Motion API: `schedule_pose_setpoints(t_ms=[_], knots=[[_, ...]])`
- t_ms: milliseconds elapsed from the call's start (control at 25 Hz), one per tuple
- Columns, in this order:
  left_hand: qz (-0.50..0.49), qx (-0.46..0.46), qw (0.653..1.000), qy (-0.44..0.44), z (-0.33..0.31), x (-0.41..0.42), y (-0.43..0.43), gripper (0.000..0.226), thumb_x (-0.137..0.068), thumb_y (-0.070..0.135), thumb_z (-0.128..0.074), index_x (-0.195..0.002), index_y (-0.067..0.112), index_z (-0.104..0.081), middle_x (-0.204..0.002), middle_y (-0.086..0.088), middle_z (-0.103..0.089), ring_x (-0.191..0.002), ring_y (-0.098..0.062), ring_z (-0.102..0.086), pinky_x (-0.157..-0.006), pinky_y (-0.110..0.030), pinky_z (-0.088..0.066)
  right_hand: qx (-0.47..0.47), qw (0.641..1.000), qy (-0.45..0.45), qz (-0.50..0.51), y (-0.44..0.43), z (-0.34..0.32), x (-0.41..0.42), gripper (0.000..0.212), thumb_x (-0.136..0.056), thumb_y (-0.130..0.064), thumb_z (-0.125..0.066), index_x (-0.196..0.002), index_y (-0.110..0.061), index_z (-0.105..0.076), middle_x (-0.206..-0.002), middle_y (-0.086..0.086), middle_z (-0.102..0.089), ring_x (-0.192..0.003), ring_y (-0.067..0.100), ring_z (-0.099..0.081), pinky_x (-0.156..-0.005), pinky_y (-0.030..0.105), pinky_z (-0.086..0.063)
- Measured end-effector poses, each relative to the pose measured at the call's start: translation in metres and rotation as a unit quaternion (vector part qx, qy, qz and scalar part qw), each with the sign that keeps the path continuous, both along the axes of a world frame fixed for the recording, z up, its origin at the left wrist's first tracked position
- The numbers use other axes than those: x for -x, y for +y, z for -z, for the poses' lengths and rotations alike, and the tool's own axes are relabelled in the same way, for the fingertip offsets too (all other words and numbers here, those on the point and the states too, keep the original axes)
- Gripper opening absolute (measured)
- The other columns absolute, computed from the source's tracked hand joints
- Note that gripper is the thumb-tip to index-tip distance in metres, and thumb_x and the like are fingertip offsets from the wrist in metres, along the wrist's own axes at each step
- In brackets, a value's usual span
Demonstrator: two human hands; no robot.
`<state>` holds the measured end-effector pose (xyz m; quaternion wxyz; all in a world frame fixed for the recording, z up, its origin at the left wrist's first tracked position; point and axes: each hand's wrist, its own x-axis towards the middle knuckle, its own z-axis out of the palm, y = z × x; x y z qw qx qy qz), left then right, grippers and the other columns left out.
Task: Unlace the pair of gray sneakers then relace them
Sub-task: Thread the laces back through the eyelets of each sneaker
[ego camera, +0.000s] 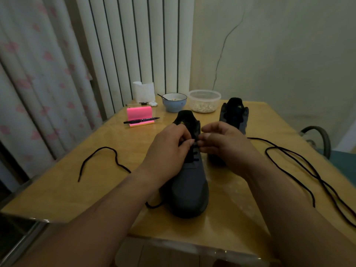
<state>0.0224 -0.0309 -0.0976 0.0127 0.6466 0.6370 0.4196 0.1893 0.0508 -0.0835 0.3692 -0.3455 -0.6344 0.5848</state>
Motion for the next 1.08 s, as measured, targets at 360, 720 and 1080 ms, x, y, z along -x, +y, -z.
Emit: schedule_pose_setpoints(t_ms=[360,720,1080], knots=[[-0.014,0.036,0.999,-0.031,-0.001,-0.005,0.002,0.011,-0.102,0.023,-0.064,-0.098,0.033,-0.064,-0.098,0.012,-0.054,-0.087,0.000,-0.053,-0.069,-0.012,-0.037,-0.041,0.999,-0.016,0.023,-0.010,0.009,0.003,0.017,-0.097,-0.008,-0.070,-0.114,-0.012,-0.070,-0.106,0.009,-0.075,-0.096,0.018,-0.074,-0.074,0.020,-0.059],[-0.002,0.041,0.999,-0.031,-0.002,-0.003,-0.002,0.008,-0.102,0.023,-0.065,-0.106,0.030,-0.066,-0.100,0.012,-0.053,-0.086,0.001,-0.053,-0.070,-0.009,-0.037,-0.023,0.995,-0.009,0.093,-0.017,-0.003,0.012,0.013,-0.103,-0.013,-0.057,-0.104,-0.008,-0.068,-0.098,0.009,-0.077,-0.092,0.020,-0.072,-0.074,0.028,-0.057],[0.038,0.037,0.993,-0.109,0.001,0.009,-0.030,0.033,-0.100,0.018,-0.064,-0.131,0.029,-0.060,-0.120,0.015,-0.058,-0.108,0.007,-0.056,-0.086,-0.013,-0.048,-0.196,0.920,-0.337,0.024,-0.019,-0.022,-0.025,0.026,-0.103,-0.045,-0.060,-0.106,-0.021,-0.070,-0.091,-0.002,-0.068,-0.082,0.014,-0.065,-0.070,0.034,-0.053]])
